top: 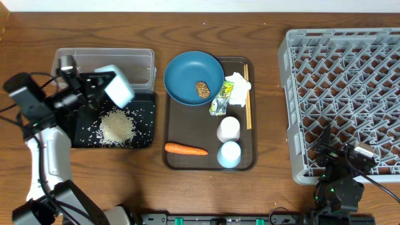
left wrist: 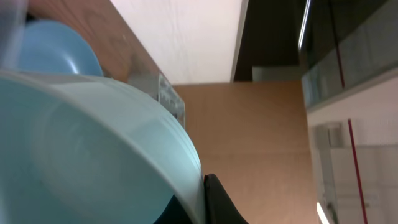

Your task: Sort waste into correct bins and load items into the dishwasher rack

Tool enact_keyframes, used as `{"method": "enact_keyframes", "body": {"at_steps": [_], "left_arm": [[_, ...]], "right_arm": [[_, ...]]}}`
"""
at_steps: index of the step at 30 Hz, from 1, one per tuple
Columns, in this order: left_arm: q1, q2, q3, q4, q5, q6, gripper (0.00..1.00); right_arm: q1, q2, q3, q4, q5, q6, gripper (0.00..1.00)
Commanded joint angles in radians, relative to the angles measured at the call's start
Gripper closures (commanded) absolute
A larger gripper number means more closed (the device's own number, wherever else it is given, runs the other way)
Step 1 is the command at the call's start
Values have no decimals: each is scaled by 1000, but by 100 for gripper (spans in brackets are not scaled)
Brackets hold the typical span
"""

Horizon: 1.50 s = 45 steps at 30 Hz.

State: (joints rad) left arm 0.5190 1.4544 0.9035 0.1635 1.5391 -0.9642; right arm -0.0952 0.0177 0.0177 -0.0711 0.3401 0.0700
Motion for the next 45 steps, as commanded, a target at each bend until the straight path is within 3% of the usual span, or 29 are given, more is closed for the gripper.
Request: {"method": "enact_keyframes", "body": {"at_steps": [1,10,14,17,20,24,29,36,41,45], "left_arm": [[-65,-51,2,27,-15,20,94],[-167,-224,2,69,-232,21,94],[-215,-269,2,13,-327,46,94],[-251,-284,2,-150,-483,147,94],[-309,-298,13,-453,-797,298,94],[-422,-303,22,-618,-1017,401,94],[-569,-303,25,-627,-1082,433,94],[-775,-296,24,-668,-1294,433,94],[-862,-273,24,-732,-1497,433,94],[-879,-228,24,-731,-1534,440,94]], "right_arm": [[-3,-2,6,-15,-8,-3,1],[-3,-2,6,-15,-8,-3,1],[-3,-2,6,-15,-8,-4,1],[-3,-2,6,-15,-8,-3,1],[-3,-2,6,-15,-8,-4,1],[-3,-2,6,-15,-8,-3,1],[-3,-2,6,-15,-8,-4,1],[-3,-2,6,-15,-8,-4,1],[-3,-2,6,-15,-8,-4,1],[-3,-2,6,-15,-8,-4,1]]}}
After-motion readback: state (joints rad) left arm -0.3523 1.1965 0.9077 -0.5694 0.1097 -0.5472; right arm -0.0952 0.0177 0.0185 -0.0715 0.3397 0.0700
